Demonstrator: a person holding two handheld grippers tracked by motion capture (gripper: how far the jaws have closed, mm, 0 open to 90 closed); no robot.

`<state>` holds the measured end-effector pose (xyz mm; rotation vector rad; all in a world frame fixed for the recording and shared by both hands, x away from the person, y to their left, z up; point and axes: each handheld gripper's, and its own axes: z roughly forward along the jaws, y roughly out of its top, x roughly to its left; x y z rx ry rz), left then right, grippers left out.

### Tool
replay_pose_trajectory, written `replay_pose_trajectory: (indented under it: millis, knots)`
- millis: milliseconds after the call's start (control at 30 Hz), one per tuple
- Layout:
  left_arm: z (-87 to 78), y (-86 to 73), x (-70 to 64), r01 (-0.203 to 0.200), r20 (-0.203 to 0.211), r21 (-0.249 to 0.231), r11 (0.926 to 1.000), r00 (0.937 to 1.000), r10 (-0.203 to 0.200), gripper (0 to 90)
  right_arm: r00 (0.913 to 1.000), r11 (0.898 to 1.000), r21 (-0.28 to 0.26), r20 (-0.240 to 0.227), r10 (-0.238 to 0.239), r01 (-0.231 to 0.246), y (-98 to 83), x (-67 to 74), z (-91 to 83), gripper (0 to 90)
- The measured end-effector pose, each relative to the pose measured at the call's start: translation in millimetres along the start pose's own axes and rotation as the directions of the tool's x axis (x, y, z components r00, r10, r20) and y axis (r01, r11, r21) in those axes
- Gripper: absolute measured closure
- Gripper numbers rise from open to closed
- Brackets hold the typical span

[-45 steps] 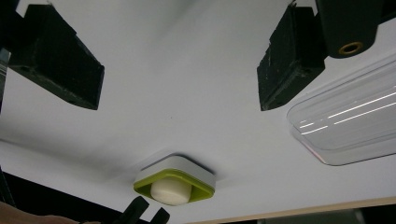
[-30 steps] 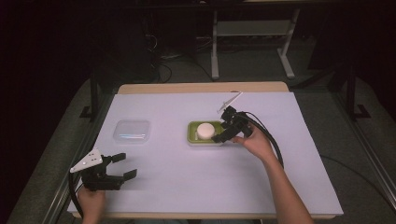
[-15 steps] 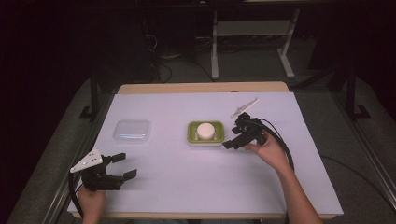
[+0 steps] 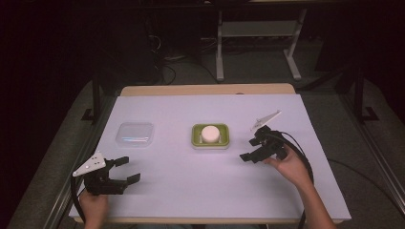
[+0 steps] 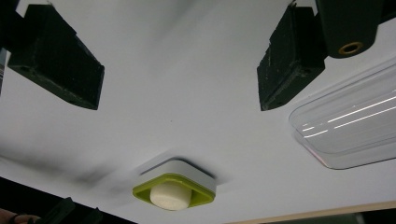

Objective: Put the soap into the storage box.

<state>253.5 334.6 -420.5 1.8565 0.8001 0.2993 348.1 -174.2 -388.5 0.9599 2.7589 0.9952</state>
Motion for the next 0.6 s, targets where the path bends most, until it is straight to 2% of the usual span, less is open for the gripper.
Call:
replay_pose_trajectory:
  millis: [200,267,333,400,467,500,533,567,600]
  knots:
    - [0.4,-0.1,-0.1,0.002,0.0,-0.001,1.0,1.0,-0.002,14.5,0.9999,1.0,-0.003,0.005,0.01,-0.01,-14.0,4.3,-5.8,24.0]
    - [0.4,-0.3,-0.3,0.003,-0.001,-0.001,1.0,1.0,-0.003,14.5,0.9999,1.0,-0.008,0.006,0.015,-0.015,-24.6,6.8,-7.4,24.0]
    - [0.2,-0.4,-0.2,0.001,-0.003,0.0,1.0,1.0,-0.001,14.5,0.9997,1.0,-0.009,0.001,0.025,-0.025,-27.3,7.8,-7.7,23.9]
    - [0.3,-0.4,-0.5,0.001,-0.003,-0.002,1.0,1.0,-0.001,14.5,0.9996,1.0,-0.003,0.001,0.029,-0.029,-40.8,11.4,-7.5,22.2]
    - [0.4,-0.4,-0.4,0.001,-0.003,-0.001,1.0,1.0,-0.001,14.5,0.9994,0.999,-0.003,0.007,0.034,-0.034,-44.2,12.7,-6.9,21.8]
    - [0.9,-0.7,0.1,0.002,-0.002,0.003,1.0,1.0,-0.002,14.5,0.9993,0.999,-0.016,0.019,0.034,-0.033,-56.0,18.3,-4.8,21.5]
    - [0.9,-0.7,0.1,0.002,-0.002,0.003,1.0,1.0,-0.002,14.5,0.9993,0.999,-0.016,0.019,0.034,-0.033,-56.0,18.3,-4.8,21.5]
    - [1.1,-0.7,0.4,0.003,-0.004,0.006,1.0,1.0,-0.003,14.5,0.9989,0.998,-0.051,0.031,0.036,-0.034,-64.7,22.6,-3.4,20.7]
    - [1.2,-0.8,0.5,0.004,-0.004,0.004,1.0,1.0,-0.004,14.5,0.9989,0.998,-0.051,0.031,0.036,-0.034,-64.7,22.6,-3.4,20.7]
